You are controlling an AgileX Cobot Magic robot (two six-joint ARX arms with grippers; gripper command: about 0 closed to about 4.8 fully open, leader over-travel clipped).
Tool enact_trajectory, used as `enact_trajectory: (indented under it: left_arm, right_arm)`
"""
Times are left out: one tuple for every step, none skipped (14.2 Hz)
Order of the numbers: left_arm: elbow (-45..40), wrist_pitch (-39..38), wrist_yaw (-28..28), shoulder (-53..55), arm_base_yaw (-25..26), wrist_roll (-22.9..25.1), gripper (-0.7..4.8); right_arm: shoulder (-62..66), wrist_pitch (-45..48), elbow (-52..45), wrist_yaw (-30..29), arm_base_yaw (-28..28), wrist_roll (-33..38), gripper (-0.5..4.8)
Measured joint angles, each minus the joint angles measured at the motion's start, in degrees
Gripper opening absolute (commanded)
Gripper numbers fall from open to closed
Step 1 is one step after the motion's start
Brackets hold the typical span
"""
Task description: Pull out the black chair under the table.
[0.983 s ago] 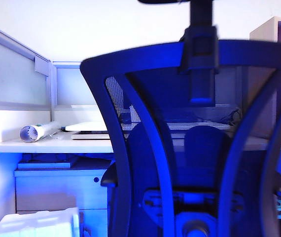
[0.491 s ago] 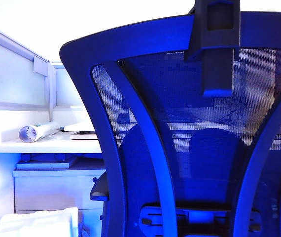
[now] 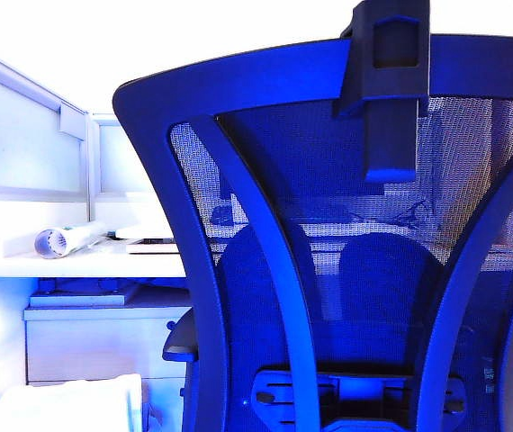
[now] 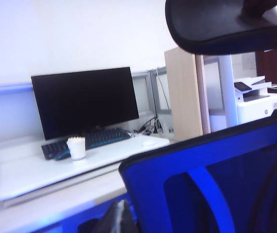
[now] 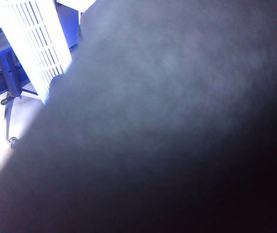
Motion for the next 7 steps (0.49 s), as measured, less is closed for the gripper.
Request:
enact_trajectory:
  left_arm:
    - [0.0, -1.0, -1.1, 0.0, 0.0, 0.0, -0.02]
    - [0.0, -1.9, -2.4, 0.0, 0.0, 0.0, -0.02]
    - [0.0, -1.9, -3.3, 0.0, 0.0, 0.0, -0.03]
    - [0.0, -1.3, -3.5, 0.0, 0.0, 0.0, -0.03]
    - [0.0, -1.1, -3.6, 0.0, 0.0, 0.0, -0.03]
    - [0.0, -1.0, -3.7, 0.0, 0.0, 0.0, -0.03]
    - [0.0, -1.0, -3.7, 0.0, 0.0, 0.0, -0.03]
  right_arm:
    - [0.0, 0.0, 0.0, -0.2, 0.0, 0.0, -0.06]
    - [-0.2, 0.0, 0.0, -0.3, 0.1, 0.0, -0.07]
    - [-0.5, -0.4, 0.0, -0.1, 0.8, 0.1, -0.07]
    - [-1.4, -0.9, -0.6, 1.2, 2.5, 0.3, -0.06]
    - [-1.8, -1.6, -0.6, 2.0, 3.3, 0.3, -0.06]
    - [-2.5, -2.5, -0.6, 2.3, 4.1, 0.3, -0.06]
    - [-3.2, -3.5, -0.6, 2.5, 4.6, 0.4, -0.06]
